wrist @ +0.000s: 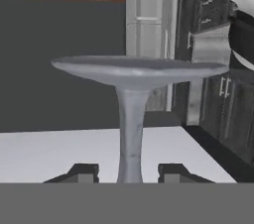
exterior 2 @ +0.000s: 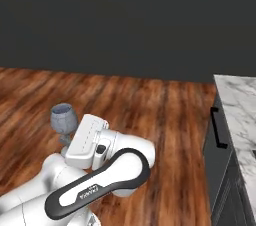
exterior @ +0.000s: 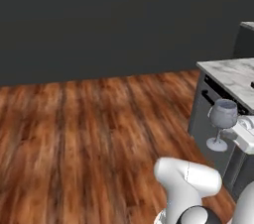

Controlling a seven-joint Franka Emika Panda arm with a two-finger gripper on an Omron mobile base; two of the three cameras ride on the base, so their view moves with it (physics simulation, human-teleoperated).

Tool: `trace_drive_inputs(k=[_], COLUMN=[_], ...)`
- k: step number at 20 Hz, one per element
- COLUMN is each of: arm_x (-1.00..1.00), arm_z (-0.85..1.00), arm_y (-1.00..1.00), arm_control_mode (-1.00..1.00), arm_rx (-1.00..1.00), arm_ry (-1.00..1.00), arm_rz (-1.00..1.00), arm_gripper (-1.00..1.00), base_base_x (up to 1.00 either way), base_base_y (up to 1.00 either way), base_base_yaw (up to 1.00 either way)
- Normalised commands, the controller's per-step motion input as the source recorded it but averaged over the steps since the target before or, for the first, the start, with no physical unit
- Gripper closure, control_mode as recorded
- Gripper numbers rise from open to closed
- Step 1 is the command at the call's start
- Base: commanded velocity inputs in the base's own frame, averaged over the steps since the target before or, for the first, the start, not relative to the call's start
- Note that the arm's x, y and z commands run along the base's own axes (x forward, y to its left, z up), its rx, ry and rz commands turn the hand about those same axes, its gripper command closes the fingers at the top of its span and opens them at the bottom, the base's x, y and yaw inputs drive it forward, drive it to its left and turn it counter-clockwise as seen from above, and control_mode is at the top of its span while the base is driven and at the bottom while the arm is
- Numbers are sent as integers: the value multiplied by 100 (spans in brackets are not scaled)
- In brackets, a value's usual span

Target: Retrieve the wine glasses from the counter and place one next to each plate.

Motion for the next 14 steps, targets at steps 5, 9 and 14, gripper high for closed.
trace_drive_inputs(k=[5,9,14], arm_x=[0,0,0], arm_z=[0,0,0], arm_y=[0,0,0], arm_control_mode=[100,100,100], arm_rx=[0,0,0], arm_ry=[0,0,0], arm_rz=[0,0,0], arm_gripper=[100,100,100], base_base_x=[100,100,100], base_base_y=[25,56,96], base_base_yaw=[-40,-39,-33])
